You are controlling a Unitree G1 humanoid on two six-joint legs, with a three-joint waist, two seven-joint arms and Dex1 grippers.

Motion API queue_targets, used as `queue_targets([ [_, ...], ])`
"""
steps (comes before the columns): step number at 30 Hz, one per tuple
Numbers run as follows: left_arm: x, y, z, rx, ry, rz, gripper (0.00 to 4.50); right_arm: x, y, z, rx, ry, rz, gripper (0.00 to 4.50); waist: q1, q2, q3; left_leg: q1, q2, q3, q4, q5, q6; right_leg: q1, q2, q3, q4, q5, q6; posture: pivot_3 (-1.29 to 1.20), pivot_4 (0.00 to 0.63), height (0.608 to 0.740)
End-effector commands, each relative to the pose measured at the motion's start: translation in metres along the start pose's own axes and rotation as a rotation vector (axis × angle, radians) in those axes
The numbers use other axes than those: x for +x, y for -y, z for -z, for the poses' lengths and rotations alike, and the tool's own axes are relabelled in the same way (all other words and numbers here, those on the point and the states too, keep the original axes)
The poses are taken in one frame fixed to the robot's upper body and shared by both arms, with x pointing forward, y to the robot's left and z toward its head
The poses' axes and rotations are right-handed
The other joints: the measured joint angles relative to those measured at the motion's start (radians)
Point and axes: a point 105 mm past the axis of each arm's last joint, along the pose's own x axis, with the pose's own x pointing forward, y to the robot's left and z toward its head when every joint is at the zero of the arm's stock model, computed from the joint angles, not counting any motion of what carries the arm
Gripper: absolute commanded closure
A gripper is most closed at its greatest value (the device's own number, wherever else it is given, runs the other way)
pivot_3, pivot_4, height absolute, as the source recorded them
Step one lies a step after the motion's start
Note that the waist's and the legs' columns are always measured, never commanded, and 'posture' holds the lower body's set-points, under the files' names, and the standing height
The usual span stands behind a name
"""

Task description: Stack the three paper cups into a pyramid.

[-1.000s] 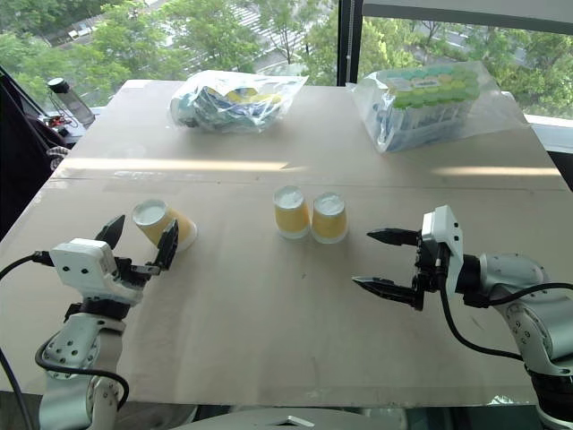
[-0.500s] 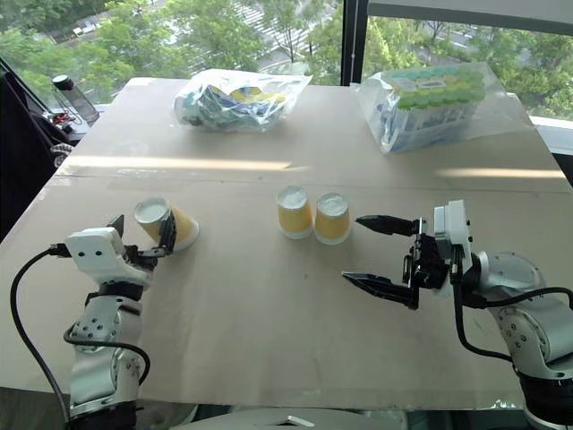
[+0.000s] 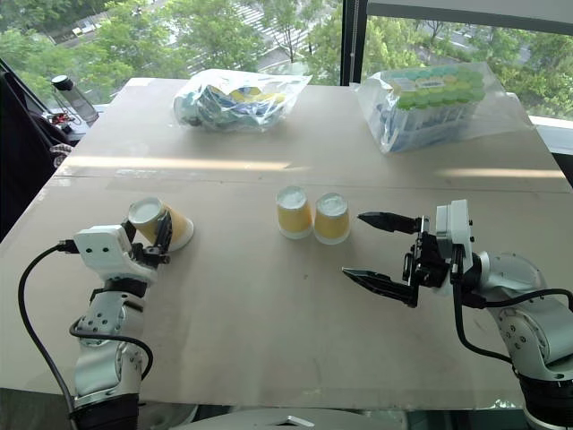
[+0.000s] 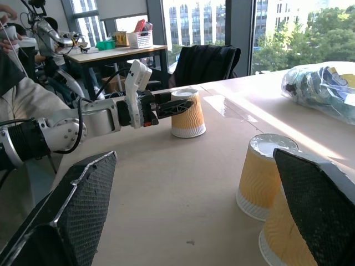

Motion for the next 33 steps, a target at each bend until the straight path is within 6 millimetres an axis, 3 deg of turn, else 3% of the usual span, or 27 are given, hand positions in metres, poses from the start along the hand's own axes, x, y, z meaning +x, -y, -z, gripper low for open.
queue_targets([
  [1,0.003,0.001,-0.011,0.025,0.052,0.041,1.81,-0.001,-0.003,-0.012,-0.048,0.039,0.005,0.0,0.0,0.0,0.0,0.0,0.0,0.0,0.0,0.0,0.0,0.0,0.0,0.0,0.0,0.0,0.0,0.0,0.15,0.74],
  [4,0.012,0.013,-0.027,0.051,0.101,0.14,1.81,-0.005,0.0,-0.015,-0.048,0.062,0.04,0.0,0.001,0.0,0.0,0.0,0.0,0.0,0.0,0.0,0.0,0.0,0.0,-0.001,0.0,0.0,0.0,0.0,0.15,0.74],
  [9,0.042,0.083,-0.086,-0.044,0.213,0.643,1.81,-0.02,0.006,-0.025,-0.056,0.13,0.15,0.0,0.02,-0.001,0.001,-0.003,-0.001,0.0,0.005,0.0,0.0,0.001,0.0,-0.005,0.002,0.0,0.0,0.0,0.15,0.74],
  [11,0.049,0.106,-0.1,-0.045,0.209,0.815,1.81,-0.024,0.007,-0.025,-0.056,0.141,0.182,0.0,0.015,-0.001,0.001,-0.003,-0.001,0.001,0.007,0.0,0.0,0.001,0.0,-0.004,0.004,0.0,0.0,0.0,0.15,0.74],
  [14,0.058,0.136,-0.116,-0.024,0.21,1.016,1.81,-0.03,0.007,-0.022,-0.069,0.148,0.235,0.0,-0.012,0.0,0.0,-0.002,-0.001,0.002,0.008,0.0,0.0,0.002,0.0,-0.002,0.004,0.0,0.0,0.0,0.15,0.74],
  [20,0.078,0.186,-0.138,-0.034,0.21,1.268,1.81,-0.043,0.005,-0.017,-0.153,0.158,0.345,0.0,-0.003,-0.003,0.003,-0.001,-0.003,-0.005,0.008,0.0,0.0,0.0,0.005,0.001,0.007,0.0,0.0,0.0,0.15,0.74],
  [27,0.074,0.199,-0.126,-0.002,0.16,1.392,1.81,-0.045,0.001,-0.013,-0.156,0.143,0.388,0.0,-0.019,-0.003,0.003,-0.001,-0.003,-0.005,0.008,0.0,0.0,0.0,0.005,0.003,0.008,0.0,0.0,0.0,0.15,0.74],
  [33,0.069,0.195,-0.12,0.017,0.129,1.421,1.81,-0.044,-0.001,-0.012,-0.144,0.139,0.398,0.0,-0.018,-0.003,0.003,-0.001,-0.003,-0.005,0.008,0.0,0.0,-0.001,0.005,0.003,0.009,0.0,0.0,0.0,0.15,0.74],
])
